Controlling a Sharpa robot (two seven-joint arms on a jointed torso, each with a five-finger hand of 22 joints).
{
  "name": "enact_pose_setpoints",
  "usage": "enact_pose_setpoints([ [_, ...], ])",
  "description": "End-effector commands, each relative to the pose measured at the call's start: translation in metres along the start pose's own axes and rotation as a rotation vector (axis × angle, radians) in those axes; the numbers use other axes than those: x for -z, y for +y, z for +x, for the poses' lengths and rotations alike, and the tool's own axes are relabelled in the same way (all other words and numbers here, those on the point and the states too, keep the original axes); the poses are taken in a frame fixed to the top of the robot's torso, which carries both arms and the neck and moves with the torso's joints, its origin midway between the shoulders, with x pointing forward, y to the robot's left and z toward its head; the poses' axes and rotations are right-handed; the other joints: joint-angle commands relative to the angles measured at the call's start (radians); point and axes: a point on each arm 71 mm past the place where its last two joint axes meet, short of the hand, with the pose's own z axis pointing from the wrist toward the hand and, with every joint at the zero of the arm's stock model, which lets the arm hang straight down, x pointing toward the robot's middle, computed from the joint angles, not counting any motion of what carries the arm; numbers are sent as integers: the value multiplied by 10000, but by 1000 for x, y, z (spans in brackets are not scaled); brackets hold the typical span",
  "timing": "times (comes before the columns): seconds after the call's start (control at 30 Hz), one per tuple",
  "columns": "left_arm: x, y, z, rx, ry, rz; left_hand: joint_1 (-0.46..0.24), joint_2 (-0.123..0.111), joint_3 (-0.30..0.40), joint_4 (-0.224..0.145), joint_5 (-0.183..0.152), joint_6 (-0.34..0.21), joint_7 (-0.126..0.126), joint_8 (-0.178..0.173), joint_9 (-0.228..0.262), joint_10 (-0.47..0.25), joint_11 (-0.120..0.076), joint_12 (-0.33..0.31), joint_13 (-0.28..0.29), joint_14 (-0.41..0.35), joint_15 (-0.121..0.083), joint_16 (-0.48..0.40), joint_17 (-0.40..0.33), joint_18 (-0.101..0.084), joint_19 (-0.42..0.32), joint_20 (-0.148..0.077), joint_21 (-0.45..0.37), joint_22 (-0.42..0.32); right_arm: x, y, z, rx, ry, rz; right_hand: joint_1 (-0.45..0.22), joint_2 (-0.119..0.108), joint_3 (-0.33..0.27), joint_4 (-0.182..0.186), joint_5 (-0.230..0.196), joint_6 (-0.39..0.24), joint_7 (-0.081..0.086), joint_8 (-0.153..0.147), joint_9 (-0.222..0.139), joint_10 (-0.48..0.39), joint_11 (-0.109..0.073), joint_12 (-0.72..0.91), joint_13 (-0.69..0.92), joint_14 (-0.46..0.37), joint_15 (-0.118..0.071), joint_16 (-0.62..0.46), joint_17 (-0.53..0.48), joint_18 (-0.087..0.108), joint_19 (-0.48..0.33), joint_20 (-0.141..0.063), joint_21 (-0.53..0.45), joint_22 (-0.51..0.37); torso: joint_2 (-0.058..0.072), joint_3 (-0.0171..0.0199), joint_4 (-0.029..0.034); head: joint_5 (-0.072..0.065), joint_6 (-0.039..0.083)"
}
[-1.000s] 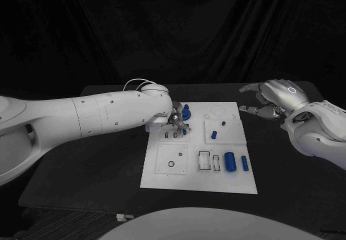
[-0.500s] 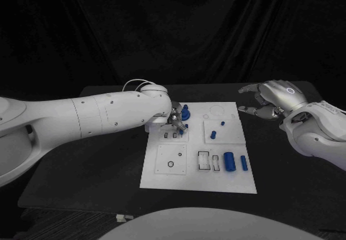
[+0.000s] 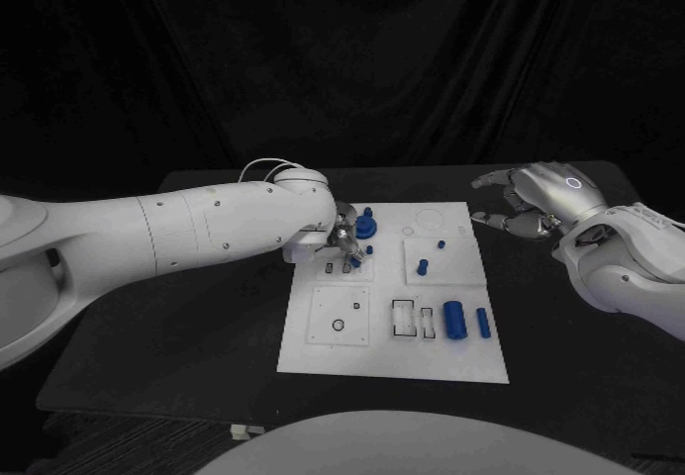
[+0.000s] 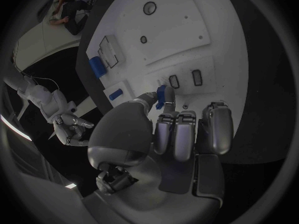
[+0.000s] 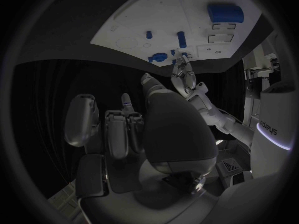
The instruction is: Assemble the parts on the task board
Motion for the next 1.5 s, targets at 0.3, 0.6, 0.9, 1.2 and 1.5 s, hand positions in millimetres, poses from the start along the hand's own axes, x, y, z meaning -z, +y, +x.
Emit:
enact_pose_setpoints([
  [0.3, 5, 6, 5, 44, 76, 9, -784, -716, 2409, -957, 491, 252, -33, -130, 688, 1058, -34, 26, 2627, 1057, -86, 27, 2633, -19, 73, -69, -91, 799, 2, -3, 2, 7, 53, 285, 95, 6, 13, -55, 16, 103, 7, 73, -13, 1040, 68, 26, 2634, 962, 64, -74, 2302, 84, 54, -7, 17, 1700, -20, 10, 3, -12, 1],
  [0.6, 10, 12, 7, 242, -152, -298, -1093, -805, 2822, -1055, 458, 367, -52, -184, 835, 1058, -61, 26, 2627, 1057, -119, 27, 2633, -41, 190, -96, -56, 891, 3, -2, 3, -2, 122, 304, 95, 6, 13, -55, 16, 103, 7, 73, -13, 1040, 68, 26, 2634, 962, 64, -74, 2302, 84, 54, -7, 17, 1700, -27, 13, -2, 67, 1],
  [0.9, 12, 15, 8, 410, -356, -444, -1320, -811, 3059, -1100, 402, 442, -46, -444, 716, 1058, -72, 26, 2627, 1057, -142, 27, 2633, -61, 296, -121, -23, 966, 4, -3, 4, -1, 189, 325, 100, 12, 14, -61, 9, 116, 10, 75, -15, 1040, 70, 26, 2634, 958, 65, -93, 2288, 89, 47, -6, -7, 1693, -23, 17, 52, 56, 1],
  [1.2, 13, 21, 10, 652, -556, -618, -1399, -747, 3186, -1137, 343, 496, -31, -634, 600, 1058, -70, 26, 2627, 1057, -149, 27, 2633, -71, 350, -131, -11, 1003, 4, -3, 5, -4, 242, 377, 98, 19, 13, -62, -1, 129, 13, 76, -17, 1040, 73, 26, 2634, 957, 67, -97, 2285, 90, 44, -5, -15, 1691, -22, 9, 49, 102, 1],
  [1.5, 12, 26, 13, 720, -501, -783, -1451, -698, 3228, -1133, 315, 519, -12, -751, 520, 1058, -56, 26, 2627, 1057, -143, 27, 2633, -69, 353, -130, -25, 999, 5, -3, 6, 0, 278, 421, 98, 19, 13, -62, -1, 129, 13, 76, -17, 1040, 73, 26, 2634, 957, 67, -97, 2285, 90, 44, -5, -15, 1691, -35, 5, 35, 156, 1],
])
